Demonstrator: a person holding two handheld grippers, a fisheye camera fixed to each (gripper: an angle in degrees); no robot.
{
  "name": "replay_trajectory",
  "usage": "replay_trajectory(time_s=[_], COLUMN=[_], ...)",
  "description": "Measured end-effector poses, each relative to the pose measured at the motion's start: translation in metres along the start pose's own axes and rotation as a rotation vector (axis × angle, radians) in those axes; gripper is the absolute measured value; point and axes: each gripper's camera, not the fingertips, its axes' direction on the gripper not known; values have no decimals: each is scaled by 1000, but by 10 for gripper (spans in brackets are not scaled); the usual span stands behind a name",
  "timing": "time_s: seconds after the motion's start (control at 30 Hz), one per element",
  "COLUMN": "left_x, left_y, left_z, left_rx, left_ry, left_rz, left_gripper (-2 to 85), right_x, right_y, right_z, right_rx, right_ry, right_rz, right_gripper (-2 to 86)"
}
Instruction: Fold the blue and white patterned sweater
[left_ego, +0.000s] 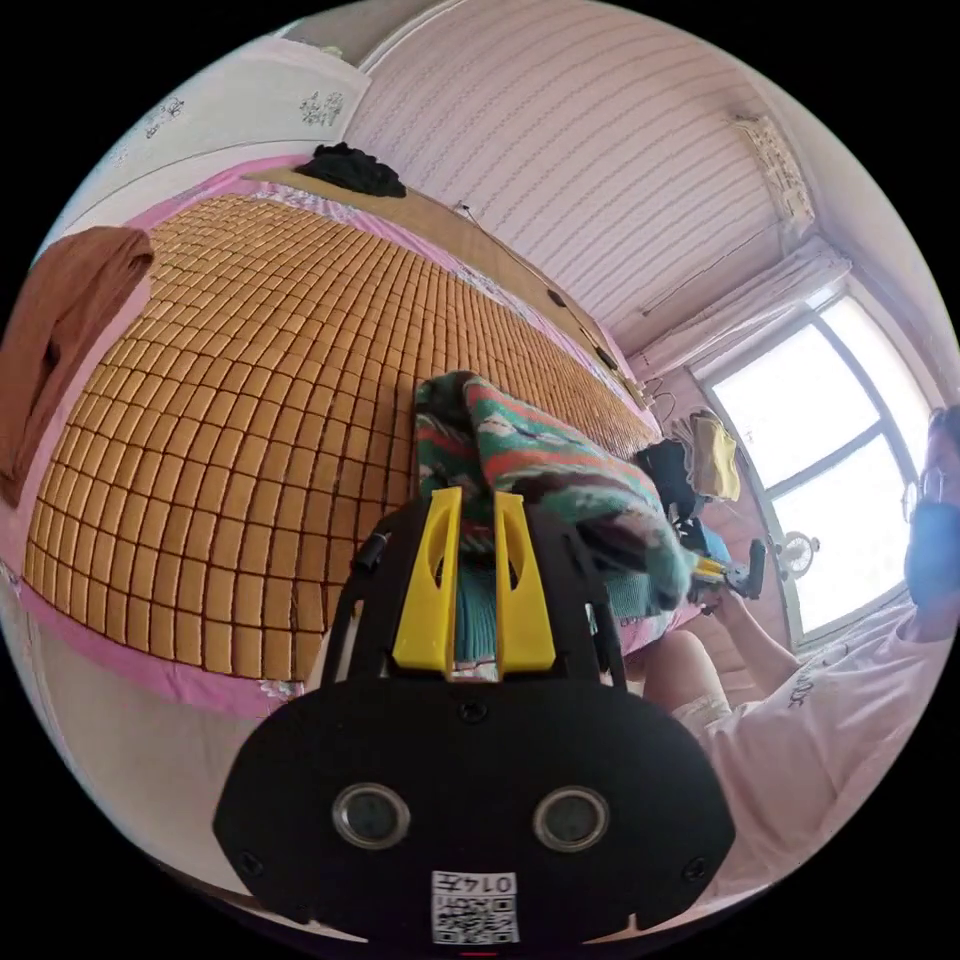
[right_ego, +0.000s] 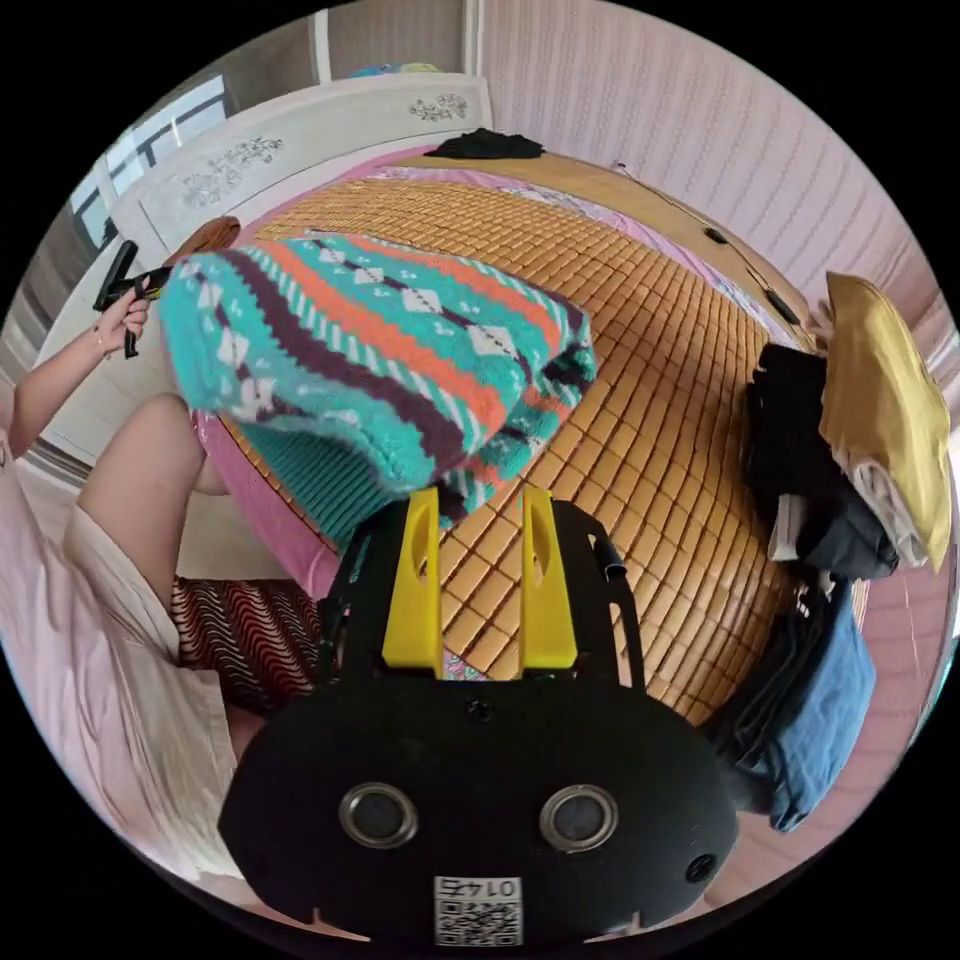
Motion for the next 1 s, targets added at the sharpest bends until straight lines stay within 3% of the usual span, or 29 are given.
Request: replay_trajectory(time_s=[0.17,0.3,0.4,0.53,0.67,0.8,0.9,1.0], left_x=[20,58,115,192,251,272,280,293], left_y=[46,51,56,83,122,147,171,189], left_z=[-1,36,59,106,161,198,232,237], left_rx=[-25,-89,-87,-151,-158,-164,-280,-223], left_ry=[-10,20,-34,-45,-184,-268,-359,-416], left_rz=[4,61,235,411,514,589,721,808], left_gripper=[71,71,46,0,-9,-10,-10,-10], right_x=[-19,-42,-97,-197,-283,-337,-370,-403], right_y=[33,12,-36,-132,-231,-309,-341,-350], right_z=[-6,3,11,46,86,136,226,246], right_rx=[176,248,224,49,-32,-157,-419,-338], right_ry=[-199,-310,-333,-137,1,51,88,173], right_rz=[296,348,160,-118,-361,-463,-474,-496], right_gripper=[112,70,19,1,-3,-4,-5,-5])
